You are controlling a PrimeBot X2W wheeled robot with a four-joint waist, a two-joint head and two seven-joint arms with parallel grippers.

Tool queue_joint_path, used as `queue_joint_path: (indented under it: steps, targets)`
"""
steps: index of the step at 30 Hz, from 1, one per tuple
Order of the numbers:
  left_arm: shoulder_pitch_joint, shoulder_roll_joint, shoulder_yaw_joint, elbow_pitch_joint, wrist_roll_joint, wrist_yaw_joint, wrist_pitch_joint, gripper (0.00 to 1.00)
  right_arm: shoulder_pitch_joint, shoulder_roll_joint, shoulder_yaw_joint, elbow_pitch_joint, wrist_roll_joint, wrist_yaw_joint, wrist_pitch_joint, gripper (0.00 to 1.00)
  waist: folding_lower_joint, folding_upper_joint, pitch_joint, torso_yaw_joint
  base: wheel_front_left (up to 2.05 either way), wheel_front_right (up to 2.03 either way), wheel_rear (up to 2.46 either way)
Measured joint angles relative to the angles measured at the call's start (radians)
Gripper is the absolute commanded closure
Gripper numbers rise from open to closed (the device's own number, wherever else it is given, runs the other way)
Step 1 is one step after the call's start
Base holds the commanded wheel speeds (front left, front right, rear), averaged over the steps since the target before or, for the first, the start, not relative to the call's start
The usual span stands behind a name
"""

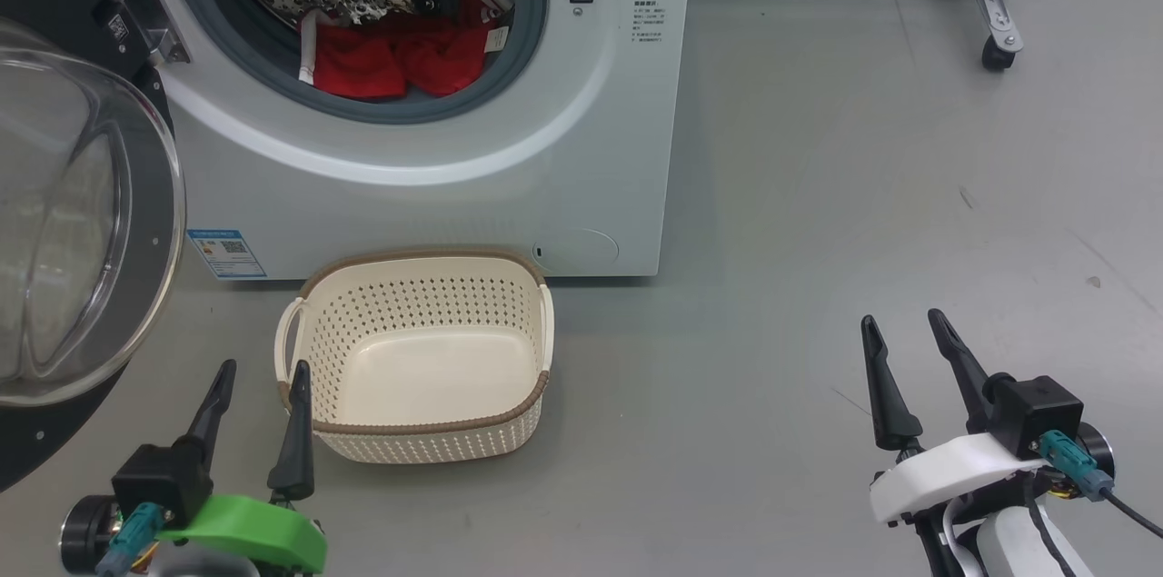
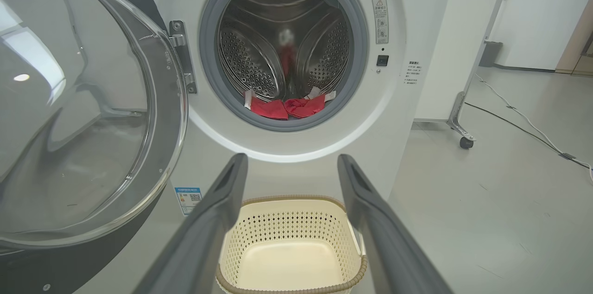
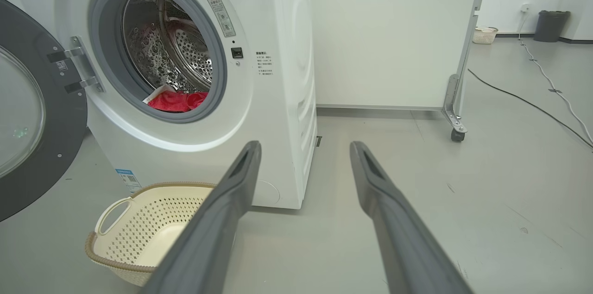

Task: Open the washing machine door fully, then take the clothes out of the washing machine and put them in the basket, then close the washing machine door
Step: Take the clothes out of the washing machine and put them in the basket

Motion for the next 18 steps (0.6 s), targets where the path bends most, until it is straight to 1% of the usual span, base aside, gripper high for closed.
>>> queue_joint_path:
  steps: [18]
  targets:
    - [0.002, -0.01, 0.005, 0.003, -0.011, -0.002, -0.002, 0.0, 0.0, 0.011, -0.003, 0.0, 0.0, 0.0, 0.0, 0.0, 0.0, 0.0, 0.013, 0.006, 0.0, 0.0, 0.0]
